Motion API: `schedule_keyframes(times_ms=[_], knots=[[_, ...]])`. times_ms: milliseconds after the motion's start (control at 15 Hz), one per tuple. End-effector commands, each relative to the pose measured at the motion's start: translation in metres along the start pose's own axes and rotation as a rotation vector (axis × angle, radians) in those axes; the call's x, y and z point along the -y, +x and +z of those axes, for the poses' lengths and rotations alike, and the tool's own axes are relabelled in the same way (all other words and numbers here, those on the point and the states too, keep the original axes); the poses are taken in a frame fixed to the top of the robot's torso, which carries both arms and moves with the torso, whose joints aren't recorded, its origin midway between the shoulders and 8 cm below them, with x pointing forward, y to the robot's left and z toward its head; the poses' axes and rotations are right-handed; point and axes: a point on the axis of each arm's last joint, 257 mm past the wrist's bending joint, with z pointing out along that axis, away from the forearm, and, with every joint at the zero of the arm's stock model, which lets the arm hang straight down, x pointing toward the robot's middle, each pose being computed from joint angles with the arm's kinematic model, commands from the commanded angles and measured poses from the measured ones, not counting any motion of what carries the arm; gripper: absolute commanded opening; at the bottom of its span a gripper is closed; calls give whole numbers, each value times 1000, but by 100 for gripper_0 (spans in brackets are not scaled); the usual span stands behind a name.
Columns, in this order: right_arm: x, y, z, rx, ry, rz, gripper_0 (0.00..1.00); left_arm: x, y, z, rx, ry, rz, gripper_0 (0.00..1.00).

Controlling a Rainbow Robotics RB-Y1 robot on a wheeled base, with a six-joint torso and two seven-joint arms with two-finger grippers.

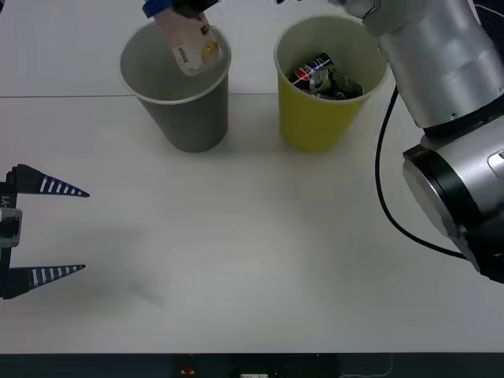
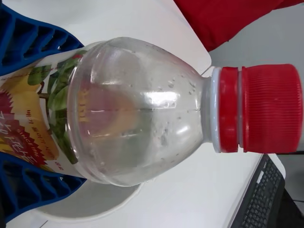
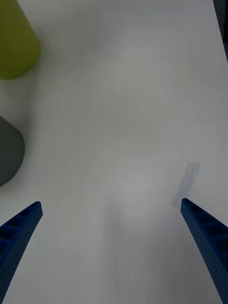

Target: Put the can into the green bin and the plastic bottle into the gray bin

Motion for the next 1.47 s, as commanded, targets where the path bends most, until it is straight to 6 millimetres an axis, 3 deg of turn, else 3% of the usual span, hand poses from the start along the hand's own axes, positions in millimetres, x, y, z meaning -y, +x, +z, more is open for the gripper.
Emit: schedule_keyframes(times_ms=[67, 200, 333, 400, 467, 533, 867, 1000, 1467], knots=[[8, 3, 22, 28, 26, -5, 0, 0, 0, 0, 0, 0, 0, 100], [11, 4, 25, 31, 35, -7, 1, 0, 0, 0, 0, 0, 0, 100], [11, 2, 26, 38, 39, -10, 30, 0, 0, 0, 0, 0, 0, 100], [10, 0, 27, 47, 38, -10, 50, 0, 0, 0, 0, 0, 0, 100], [11, -3, 27, 58, 41, -9, 80, 0, 0, 0, 0, 0, 0, 100], [12, -6, 26, 67, 44, -10, 100, 0, 0, 0, 0, 0, 0, 100], [9, -7, 26, 76, 31, -11, 100, 0, 0, 0, 0, 0, 0, 100], [8, 2, 22, 34, 21, -19, 100, 0, 0, 0, 0, 0, 0, 100], [3, 39, -45, -84, -27, -97, 100, 0, 0, 0, 0, 0, 0, 100]])
